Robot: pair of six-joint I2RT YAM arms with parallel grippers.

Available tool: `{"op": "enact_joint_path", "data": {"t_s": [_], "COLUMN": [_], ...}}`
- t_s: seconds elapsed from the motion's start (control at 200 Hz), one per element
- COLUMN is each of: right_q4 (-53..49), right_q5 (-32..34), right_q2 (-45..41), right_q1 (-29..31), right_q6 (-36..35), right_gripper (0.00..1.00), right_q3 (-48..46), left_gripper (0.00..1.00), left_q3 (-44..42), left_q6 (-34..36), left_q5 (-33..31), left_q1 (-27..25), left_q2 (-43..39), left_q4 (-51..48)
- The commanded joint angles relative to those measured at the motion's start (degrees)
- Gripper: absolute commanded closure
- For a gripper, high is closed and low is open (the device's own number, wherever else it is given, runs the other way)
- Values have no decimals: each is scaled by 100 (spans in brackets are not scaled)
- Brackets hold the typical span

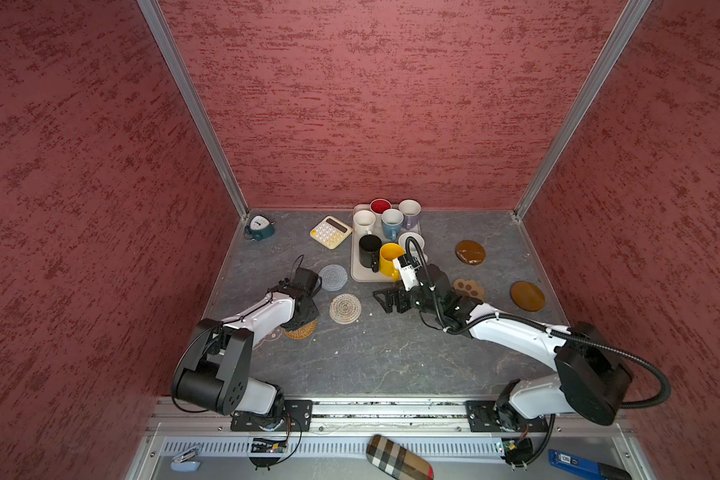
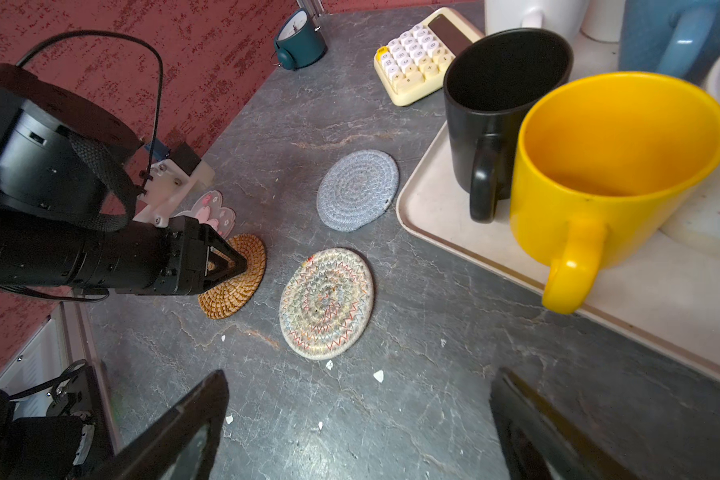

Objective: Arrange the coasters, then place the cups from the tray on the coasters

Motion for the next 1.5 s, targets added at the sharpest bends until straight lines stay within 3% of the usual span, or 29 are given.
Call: {"op": "enact_joint_path", "data": {"t_s": [0.0,0.26,0.686,0.827,1.222,1.493], "right_q4": [232,101,-1564,-2087,-2539,-2656], "right_q5": [-126,-4,840,901,871,861], "right_q2": [-114,-144,75,508,2215,3355], "right_q1": [-10,-1,352,498,942,966], "right_q6": [29,64,-440,-638,-666,-573], "right_gripper": [1,1,5,4,9,13], "right_q3": [-89,-45,1048,1567,2980,3815], "left_gripper": [64,58,21,0,0,0], "left_q3": [-93,-97,994,1336,1467,1669], "left_q6": [-148,-167,348,704,840,1084], "left_q5": [-29,67,173,72,208,294], "left_q1": [-24,-104,-158,-160,-104,-95], "left_q2": [-82,-370,-1604,-2111,-3318,-3658], "left_q4": [-293,-351,-1141,-1439,-1798,-1970]}}
